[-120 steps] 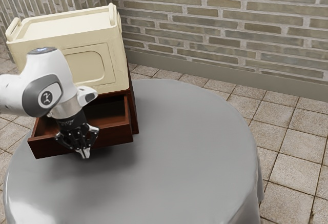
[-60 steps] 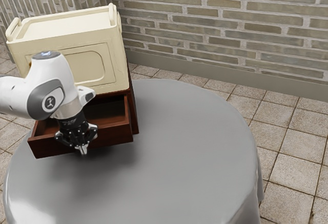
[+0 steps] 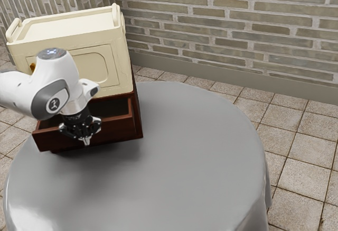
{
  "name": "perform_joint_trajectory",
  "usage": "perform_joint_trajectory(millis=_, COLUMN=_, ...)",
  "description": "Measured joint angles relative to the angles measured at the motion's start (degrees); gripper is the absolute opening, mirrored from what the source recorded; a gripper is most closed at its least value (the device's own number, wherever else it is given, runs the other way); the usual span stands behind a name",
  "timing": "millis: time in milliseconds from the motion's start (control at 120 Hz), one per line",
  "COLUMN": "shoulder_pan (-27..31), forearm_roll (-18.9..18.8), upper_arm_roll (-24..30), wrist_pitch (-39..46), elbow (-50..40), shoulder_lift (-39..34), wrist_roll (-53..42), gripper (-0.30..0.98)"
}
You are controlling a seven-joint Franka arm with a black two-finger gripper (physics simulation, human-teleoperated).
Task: Push the drawer handle with one arm to close the drawer
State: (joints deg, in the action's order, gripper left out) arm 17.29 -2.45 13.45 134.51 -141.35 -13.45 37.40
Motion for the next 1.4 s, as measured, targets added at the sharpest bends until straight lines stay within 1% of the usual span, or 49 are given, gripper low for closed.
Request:
perform_joint_trajectory(millis=275, shoulder_pan=0.0, forearm_roll=-4.1, upper_arm_roll=-2.3, wrist_pitch=1.4, elbow=2.7, shoulder_lift=2.7, wrist_roll=1.2, gripper=-0.10)
perform_joint_trajectory(millis=500, shoulder_pan=-0.1, forearm_roll=-5.7, upper_arm_roll=-2.5, wrist_pitch=1.7, elbow=5.8, shoulder_lift=5.4, wrist_roll=1.7, gripper=-0.10)
perform_joint_trajectory(millis=625, shoulder_pan=0.0, forearm_roll=-6.9, upper_arm_roll=-3.9, wrist_pitch=3.0, elbow=6.5, shoulder_lift=7.4, wrist_roll=1.8, gripper=-0.10)
perform_joint_trajectory(millis=917, shoulder_pan=-0.3, forearm_roll=-8.0, upper_arm_roll=-4.8, wrist_pitch=4.4, elbow=10.3, shoulder_lift=10.6, wrist_roll=1.1, gripper=-0.10)
perform_joint_trajectory(millis=1250, shoulder_pan=-0.9, forearm_roll=-8.3, upper_arm_roll=-6.4, wrist_pitch=4.7, elbow=13.4, shoulder_lift=13.1, wrist_roll=-1.3, gripper=-0.10)
perform_joint_trajectory(millis=1400, shoulder_pan=-1.1, forearm_roll=-10.5, upper_arm_roll=-6.4, wrist_pitch=4.7, elbow=14.0, shoulder_lift=13.2, wrist_roll=-2.3, gripper=-0.10)
